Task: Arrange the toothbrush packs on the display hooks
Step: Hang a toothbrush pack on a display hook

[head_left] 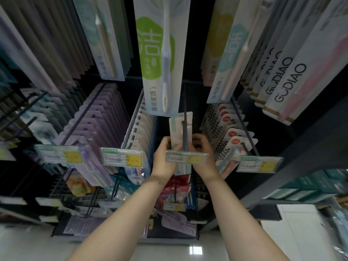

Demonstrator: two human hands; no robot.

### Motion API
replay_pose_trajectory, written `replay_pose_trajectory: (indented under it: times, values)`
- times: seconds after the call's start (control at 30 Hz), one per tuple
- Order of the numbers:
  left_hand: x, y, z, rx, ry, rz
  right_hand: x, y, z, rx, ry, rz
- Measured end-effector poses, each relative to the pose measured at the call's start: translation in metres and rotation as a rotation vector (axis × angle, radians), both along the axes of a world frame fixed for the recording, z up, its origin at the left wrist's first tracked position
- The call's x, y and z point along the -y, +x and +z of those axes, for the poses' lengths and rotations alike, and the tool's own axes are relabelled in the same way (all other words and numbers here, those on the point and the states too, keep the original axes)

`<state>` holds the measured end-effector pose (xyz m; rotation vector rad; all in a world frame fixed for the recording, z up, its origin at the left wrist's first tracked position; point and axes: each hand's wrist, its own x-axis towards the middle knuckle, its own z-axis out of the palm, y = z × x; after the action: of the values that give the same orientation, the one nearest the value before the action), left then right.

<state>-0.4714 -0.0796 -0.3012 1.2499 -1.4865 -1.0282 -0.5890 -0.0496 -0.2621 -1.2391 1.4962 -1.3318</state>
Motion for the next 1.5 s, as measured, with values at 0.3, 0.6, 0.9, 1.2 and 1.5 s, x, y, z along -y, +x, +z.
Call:
replay_pose_trajectory:
  times: [0.3,0.6,0.9,1.2,1.5]
  values:
    - [-0.018,0.008,0.014,0.046,0.041,0.0,-0.016,0.005,0.007,0.013,0.043,-0.09]
    - [-0.02,0.01,0.012,-0.011,0.117,-0.029,-0.019,0.008,0.013,-0.113,-0.024,-0.125]
    - [-0.018,0.013,0.006,0.047,0.099,-0.076,-0.019,0.01,0.011,-0.089,0.012,-0.099]
    - [-0.051,0.015,0.02,-0.09,0.131,-0.129,-0.041,0.005,0.006,-0.198,-0.017,-0.007]
    - [-0.083,0.03,0.036,-0.146,0.136,-0.219,-0.072,0.013,0.001,-0.072,0.064,0.022]
